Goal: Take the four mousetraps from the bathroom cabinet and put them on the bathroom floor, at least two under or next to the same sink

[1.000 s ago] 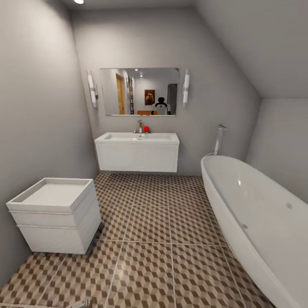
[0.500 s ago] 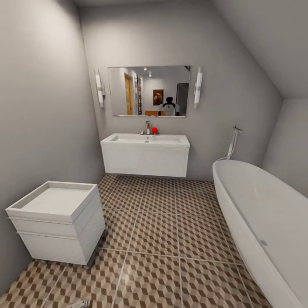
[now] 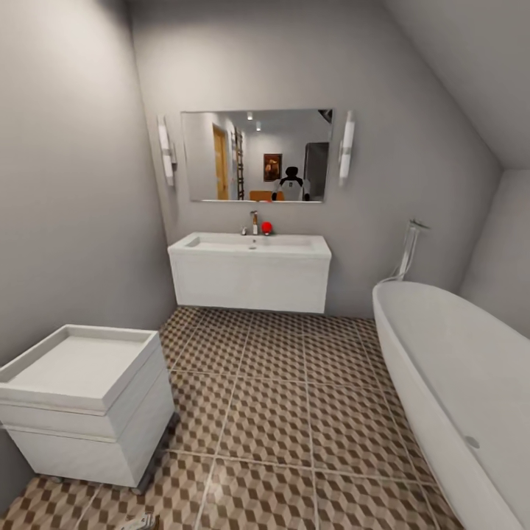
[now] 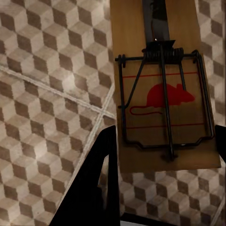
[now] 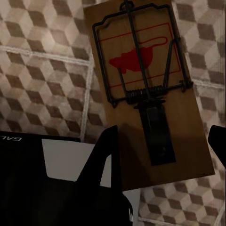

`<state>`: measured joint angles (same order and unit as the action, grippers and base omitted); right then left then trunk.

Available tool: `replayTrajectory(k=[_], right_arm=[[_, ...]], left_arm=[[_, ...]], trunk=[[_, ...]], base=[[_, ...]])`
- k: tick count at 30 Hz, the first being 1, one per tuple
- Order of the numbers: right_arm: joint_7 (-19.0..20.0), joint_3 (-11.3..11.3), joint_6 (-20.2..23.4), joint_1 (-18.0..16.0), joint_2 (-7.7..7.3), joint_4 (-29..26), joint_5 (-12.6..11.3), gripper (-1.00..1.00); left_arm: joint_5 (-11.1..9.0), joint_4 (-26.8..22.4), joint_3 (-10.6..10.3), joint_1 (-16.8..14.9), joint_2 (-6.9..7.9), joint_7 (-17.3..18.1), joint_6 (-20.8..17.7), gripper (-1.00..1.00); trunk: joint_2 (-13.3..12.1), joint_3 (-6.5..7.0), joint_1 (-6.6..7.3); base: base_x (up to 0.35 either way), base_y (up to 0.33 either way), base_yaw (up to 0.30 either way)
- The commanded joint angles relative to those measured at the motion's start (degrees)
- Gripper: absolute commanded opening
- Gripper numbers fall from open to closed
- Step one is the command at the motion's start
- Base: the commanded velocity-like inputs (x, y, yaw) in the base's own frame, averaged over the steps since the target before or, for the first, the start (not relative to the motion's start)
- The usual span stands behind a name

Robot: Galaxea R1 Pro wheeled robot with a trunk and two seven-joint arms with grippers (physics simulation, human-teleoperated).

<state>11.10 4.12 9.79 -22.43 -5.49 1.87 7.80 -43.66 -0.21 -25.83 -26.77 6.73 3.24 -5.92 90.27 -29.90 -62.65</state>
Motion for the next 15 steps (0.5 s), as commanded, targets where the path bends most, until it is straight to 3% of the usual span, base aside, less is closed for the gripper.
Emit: replayTrajectory(k=[1,15], right_arm=[[0.1,0.4,0.1,-0.1,-0.03,0.1,0.6,-1.0],[-0.4,0.4,-0.6,-0.1,-0.04,0.1,0.7,-1.0]], left_arm=[[-0.5,0.0,-0.4,0.0,0.01,0.2,-0.2,-1.0],[-0.5,-0.1,-0.4,0.0,-0.31,0.2,-0.2,-1.0]], trunk=[[0.0,-0.06,-0.03],[0.0,-0.06,-0.03]], base=[[0.323,0.0,0.0],[0.323,0.0,0.0]])
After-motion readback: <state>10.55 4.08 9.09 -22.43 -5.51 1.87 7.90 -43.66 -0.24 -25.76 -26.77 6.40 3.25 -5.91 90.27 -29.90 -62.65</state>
